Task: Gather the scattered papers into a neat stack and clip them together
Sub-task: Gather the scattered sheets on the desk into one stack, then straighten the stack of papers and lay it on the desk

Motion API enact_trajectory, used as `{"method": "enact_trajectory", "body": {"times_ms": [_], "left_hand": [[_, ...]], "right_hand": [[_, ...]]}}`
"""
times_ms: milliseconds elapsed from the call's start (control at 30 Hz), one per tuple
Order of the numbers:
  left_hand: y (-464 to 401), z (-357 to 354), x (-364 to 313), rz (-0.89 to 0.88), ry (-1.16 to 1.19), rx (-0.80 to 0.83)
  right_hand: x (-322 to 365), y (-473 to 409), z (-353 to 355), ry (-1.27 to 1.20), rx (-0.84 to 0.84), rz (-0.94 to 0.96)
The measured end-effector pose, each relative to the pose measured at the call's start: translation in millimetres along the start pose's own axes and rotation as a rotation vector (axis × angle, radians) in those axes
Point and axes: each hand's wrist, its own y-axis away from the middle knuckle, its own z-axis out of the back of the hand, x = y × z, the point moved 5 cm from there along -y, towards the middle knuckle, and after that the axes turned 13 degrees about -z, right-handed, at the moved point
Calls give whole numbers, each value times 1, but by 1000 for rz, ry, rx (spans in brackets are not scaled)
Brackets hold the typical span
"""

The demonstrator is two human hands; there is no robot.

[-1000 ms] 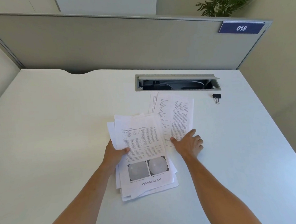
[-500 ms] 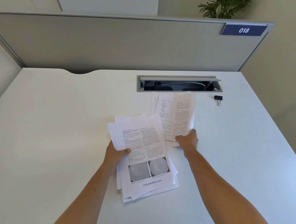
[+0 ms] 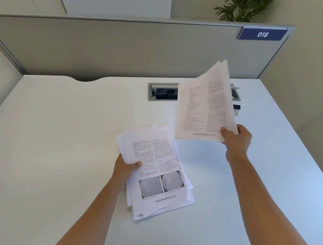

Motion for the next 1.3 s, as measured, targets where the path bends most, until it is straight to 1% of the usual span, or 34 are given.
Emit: {"method": "enact_trajectory", "body": {"times_ms": [67,133,267,333,433,500,533,600,700,767,833,900,1000,1067,1133,1167,1233,1300], "left_hand": [[1,0,0,6,5,1],[0,0,2,11,-1,6],[0,1,3,46,10,-31],[4,0,0,80,60,-62],[5,1,2,166,110,-92],[4,3,6,229,104,-88],[4,3,4,222,119,-79],[5,-2,-4,153,115,-52],[7,-5,-12,-13,67,10],[8,-5,-11,-72,57,28],[10,-6,-15,-107,52,27],[11,-7,-19,-146,56,28],[14,-11,-39,-214,93,69],[16,-15,-60,-278,114,124],[18,-20,-83,-341,118,172],[19,-23,-95,-370,117,184],[20,-26,-118,-427,109,181],[22,-30,-140,-484,107,151]], "right_hand": [[-5,2,-1,-112,125,-51],[-18,12,-8,-126,238,-75],[-68,42,-29,-22,420,-146],[-96,55,-36,54,474,-195],[-125,68,-38,237,434,-206],[-134,78,-38,400,406,-157],[-135,82,-39,488,396,-127],[-136,89,-41,684,383,-43],[-134,97,-47,959,373,93],[-135,98,-50,1061,376,146],[-135,96,-52,1091,386,175],[-133,90,-53,1037,396,175],[-125,74,-53,880,396,122],[-110,65,-52,651,478,28],[-86,63,-55,369,629,-39],[-71,63,-55,270,683,-28],[-39,64,-56,161,732,39],[-11,67,-56,100,716,119]]}}
